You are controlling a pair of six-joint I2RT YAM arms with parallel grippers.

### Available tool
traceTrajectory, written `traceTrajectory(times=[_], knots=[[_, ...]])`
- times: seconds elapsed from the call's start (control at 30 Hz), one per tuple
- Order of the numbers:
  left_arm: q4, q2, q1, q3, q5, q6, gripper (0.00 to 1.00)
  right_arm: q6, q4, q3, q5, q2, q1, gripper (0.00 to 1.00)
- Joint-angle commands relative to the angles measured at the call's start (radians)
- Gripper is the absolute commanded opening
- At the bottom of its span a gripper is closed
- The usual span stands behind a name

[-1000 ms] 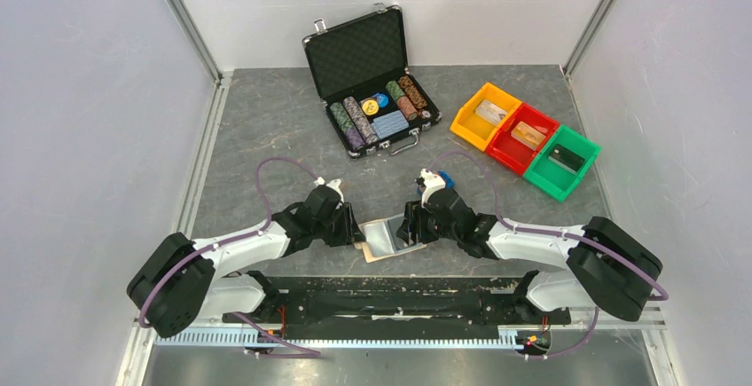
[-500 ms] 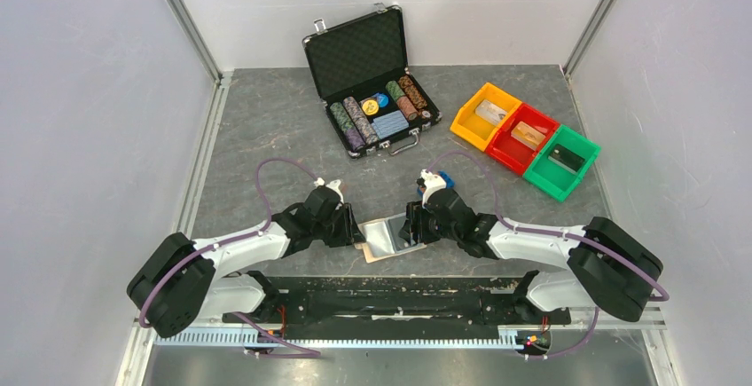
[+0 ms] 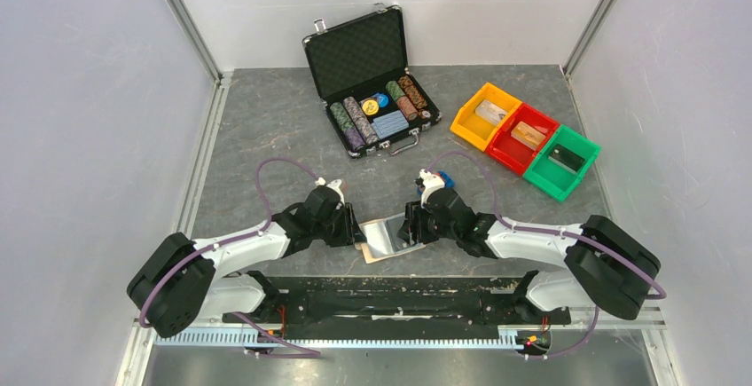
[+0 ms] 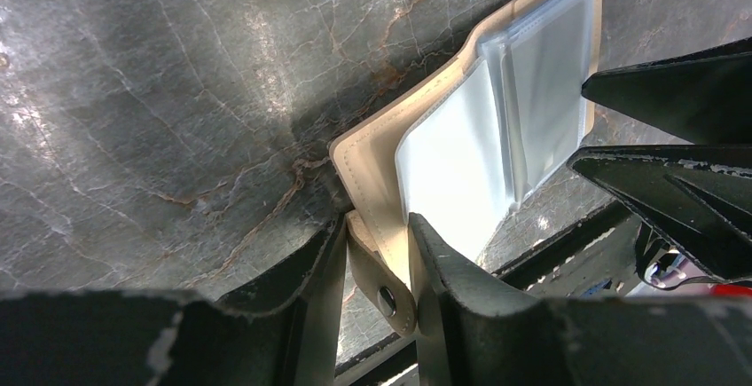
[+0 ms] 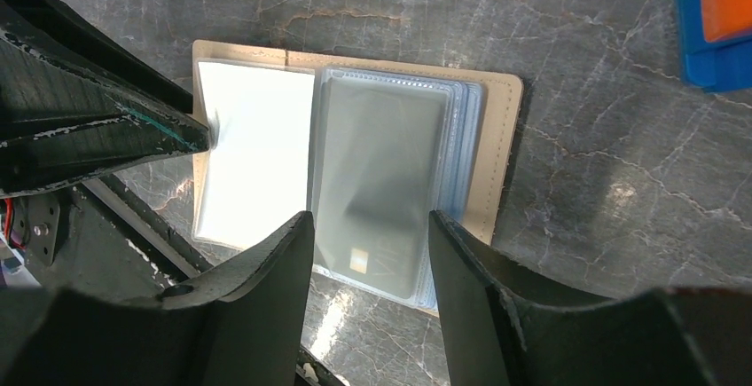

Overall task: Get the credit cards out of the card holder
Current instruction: Remove the credit card from the card holder.

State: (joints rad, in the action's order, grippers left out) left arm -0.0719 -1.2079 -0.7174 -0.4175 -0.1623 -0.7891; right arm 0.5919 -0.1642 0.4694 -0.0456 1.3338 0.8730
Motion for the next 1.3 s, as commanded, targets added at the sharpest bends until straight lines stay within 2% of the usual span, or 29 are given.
traceTrajectory(times=[0.0, 0.17, 0.5, 1.07, 1.27], knots=[[0.06, -0.004, 0.001, 0.003, -0.02, -0.019, 0.39, 0.015, -0.009, 0.023, -0.035, 0.023, 0.0, 0.53], [0.068, -0.02, 0.0, 0.003, -0.022, -0.02, 0.39, 0.038, -0.031, 0.019, -0.048, 0.025, -0.001, 0.53], [0.069, -0.024, 0.0, 0.007, -0.026, -0.022, 0.37, 0.117, -0.2, -0.067, -0.147, -0.018, -0.014, 0.52], [0.067, -0.035, 0.001, 0.001, -0.037, -0.025, 0.37, 0.159, -0.298, -0.075, -0.222, -0.05, -0.018, 0.51], [0.098, -0.022, -0.001, 0.016, -0.039, -0.04, 0.37, 0.197, -0.39, -0.098, -0.261, -0.041, -0.016, 0.51]])
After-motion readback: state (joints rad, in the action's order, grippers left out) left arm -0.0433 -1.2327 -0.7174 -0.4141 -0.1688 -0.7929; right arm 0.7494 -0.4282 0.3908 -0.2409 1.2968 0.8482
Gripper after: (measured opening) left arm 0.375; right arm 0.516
